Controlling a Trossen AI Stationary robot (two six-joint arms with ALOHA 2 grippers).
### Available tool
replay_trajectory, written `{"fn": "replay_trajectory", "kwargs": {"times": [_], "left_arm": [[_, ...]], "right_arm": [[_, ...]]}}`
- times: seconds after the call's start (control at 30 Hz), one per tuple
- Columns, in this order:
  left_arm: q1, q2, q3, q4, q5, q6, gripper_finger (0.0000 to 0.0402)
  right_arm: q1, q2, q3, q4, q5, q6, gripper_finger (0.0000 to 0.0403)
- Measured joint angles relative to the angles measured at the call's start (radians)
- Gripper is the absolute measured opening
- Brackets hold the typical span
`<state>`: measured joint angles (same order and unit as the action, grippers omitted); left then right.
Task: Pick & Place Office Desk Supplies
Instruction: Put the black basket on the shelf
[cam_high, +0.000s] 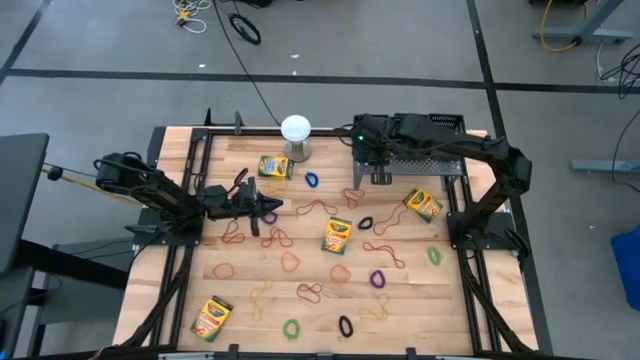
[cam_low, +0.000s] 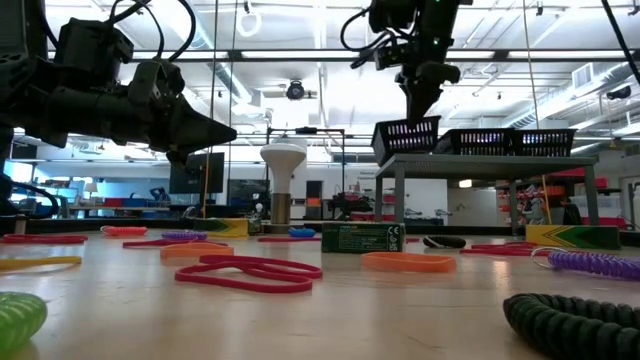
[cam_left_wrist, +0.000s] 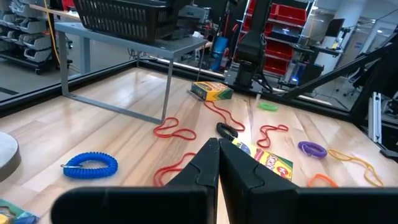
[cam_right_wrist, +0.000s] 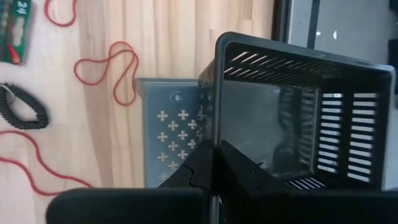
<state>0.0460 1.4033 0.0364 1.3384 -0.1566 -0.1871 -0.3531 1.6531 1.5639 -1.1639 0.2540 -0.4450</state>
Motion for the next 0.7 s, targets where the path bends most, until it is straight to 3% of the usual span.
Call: {"fn": "replay_trajectory", "kwargs": {"times": [0.3, 0.7], "left_arm": [[0.000, 0.000, 0.000, -0.001, 0.000, 0.000, 0.0013], [0.000, 0.000, 0.000, -0.001, 0.000, 0.000, 0.0013]], "right_arm": [[0.000, 0.000, 0.000, -0.027, 0.004, 0.003, 0.0027], [0.002, 0.000, 0.000, -0.040, 0.093, 0.004, 0.0095]]}}
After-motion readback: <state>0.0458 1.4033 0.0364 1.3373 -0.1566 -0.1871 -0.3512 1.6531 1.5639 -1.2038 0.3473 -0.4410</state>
